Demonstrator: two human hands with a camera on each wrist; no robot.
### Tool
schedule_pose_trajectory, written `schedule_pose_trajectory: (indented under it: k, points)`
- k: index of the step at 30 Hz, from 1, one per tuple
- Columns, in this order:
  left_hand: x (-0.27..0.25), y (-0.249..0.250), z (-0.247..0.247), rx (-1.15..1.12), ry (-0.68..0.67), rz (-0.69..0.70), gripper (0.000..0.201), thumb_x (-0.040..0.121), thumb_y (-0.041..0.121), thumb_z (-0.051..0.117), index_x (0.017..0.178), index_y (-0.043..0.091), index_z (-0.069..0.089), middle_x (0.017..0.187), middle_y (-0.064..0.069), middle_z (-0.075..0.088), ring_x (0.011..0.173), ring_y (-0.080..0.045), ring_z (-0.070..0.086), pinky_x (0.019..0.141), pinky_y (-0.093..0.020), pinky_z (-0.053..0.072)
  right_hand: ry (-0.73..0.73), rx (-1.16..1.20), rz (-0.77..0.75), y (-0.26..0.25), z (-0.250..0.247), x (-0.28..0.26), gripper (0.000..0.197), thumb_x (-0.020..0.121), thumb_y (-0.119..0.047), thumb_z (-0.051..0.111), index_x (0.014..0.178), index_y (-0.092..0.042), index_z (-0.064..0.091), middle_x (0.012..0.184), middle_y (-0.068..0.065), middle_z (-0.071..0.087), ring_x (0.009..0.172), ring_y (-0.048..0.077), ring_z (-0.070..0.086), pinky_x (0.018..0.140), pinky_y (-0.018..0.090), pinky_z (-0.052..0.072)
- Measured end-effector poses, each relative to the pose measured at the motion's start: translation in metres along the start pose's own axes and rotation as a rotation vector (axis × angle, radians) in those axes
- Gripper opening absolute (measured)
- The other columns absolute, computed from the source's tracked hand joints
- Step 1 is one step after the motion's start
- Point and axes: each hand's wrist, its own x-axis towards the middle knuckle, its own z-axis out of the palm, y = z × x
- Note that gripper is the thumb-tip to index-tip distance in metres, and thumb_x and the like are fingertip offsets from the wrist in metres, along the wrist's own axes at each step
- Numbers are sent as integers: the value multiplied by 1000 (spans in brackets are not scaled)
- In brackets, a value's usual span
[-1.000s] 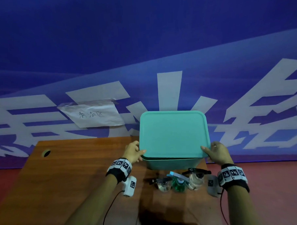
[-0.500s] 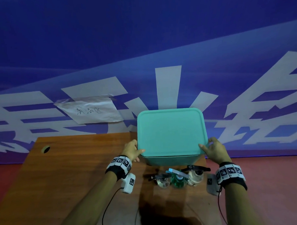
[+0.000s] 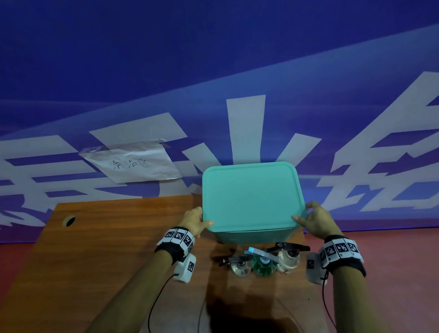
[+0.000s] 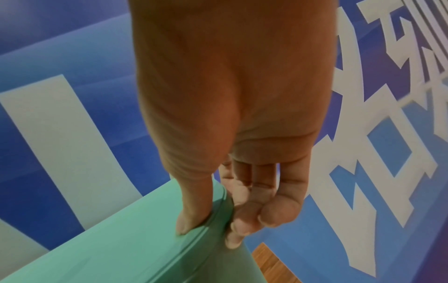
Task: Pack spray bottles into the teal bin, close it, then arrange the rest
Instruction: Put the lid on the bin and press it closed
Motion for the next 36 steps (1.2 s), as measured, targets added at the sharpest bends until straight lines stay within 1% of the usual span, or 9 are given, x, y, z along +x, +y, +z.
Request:
schedule_pose_trajectory:
  k: [6, 9, 14, 17, 20, 25, 29, 32, 36]
  points:
    - [0, -5, 0, 36, -5, 22, 25, 92, 29, 72, 85, 22, 49, 89, 1, 67, 53, -10, 60, 41, -16, 43, -41, -39, 9, 5, 2, -1, 62, 85, -36, 79, 126, -2, 47, 92, 12, 63, 86, 26, 57, 74, 31, 43]
    - [0, -7, 5, 35, 10, 31, 22, 93, 27, 72, 91, 21, 51, 93, 3, 64, 59, -4, 55, 45, -11, 39, -28, -25, 18, 7, 7, 0, 58, 87, -34, 77, 124, -3, 46, 96, 16, 66, 86, 27, 58, 73, 31, 42]
    - [1, -9, 7, 33, 16, 50, 20, 94, 27, 71, 96, 19, 52, 96, 2, 63, 66, -8, 55, 51, -11, 40, 9, -12, 17, 10, 10, 4, 54, 89, -35, 74, 124, -5, 47, 93, 19, 69, 90, 30, 63, 72, 31, 41]
    - [5, -10, 4, 61, 14, 46, 22, 93, 29, 71, 91, 20, 51, 100, -3, 68, 69, -11, 57, 54, -16, 42, 15, -9, 14, 9, 12, 2, 56, 90, -35, 73, 127, -3, 47, 96, 20, 70, 92, 31, 62, 72, 31, 39]
    - [10, -9, 4, 57, 4, 38, 25, 93, 30, 71, 85, 23, 49, 97, -1, 67, 73, -15, 61, 56, -19, 44, 29, 8, 18, 11, 12, 0, 55, 90, -33, 73, 127, -2, 46, 100, 21, 68, 90, 29, 60, 73, 30, 39]
    - [15, -12, 3, 67, -17, 32, 25, 92, 33, 72, 89, 17, 53, 96, -3, 70, 69, -14, 64, 52, -19, 45, 46, 46, 15, 14, 16, -4, 51, 91, -32, 72, 124, -2, 48, 90, 17, 65, 91, 34, 63, 71, 33, 41]
    - [15, -13, 5, 31, -32, -5, 25, 93, 33, 70, 87, 17, 51, 89, -1, 70, 63, -14, 68, 49, -20, 46, 57, 65, 8, 12, 16, -7, 48, 92, -31, 71, 122, -1, 50, 85, 11, 62, 84, 27, 56, 71, 32, 40]
    - [17, -15, 6, 11, -28, -46, 26, 96, 34, 66, 88, 16, 50, 88, -3, 70, 61, -16, 70, 53, -25, 49, 60, 62, -6, 8, 14, -7, 46, 92, -31, 71, 121, -3, 51, 77, 6, 62, 83, 26, 57, 70, 31, 40]
    - [18, -16, 8, -14, -59, -58, 25, 98, 35, 63, 89, 15, 50, 81, -4, 71, 60, -15, 70, 55, -27, 50, 76, 75, 12, 2, 14, -6, 43, 94, -30, 68, 123, -3, 52, 87, 11, 62, 91, 31, 59, 73, 33, 41]
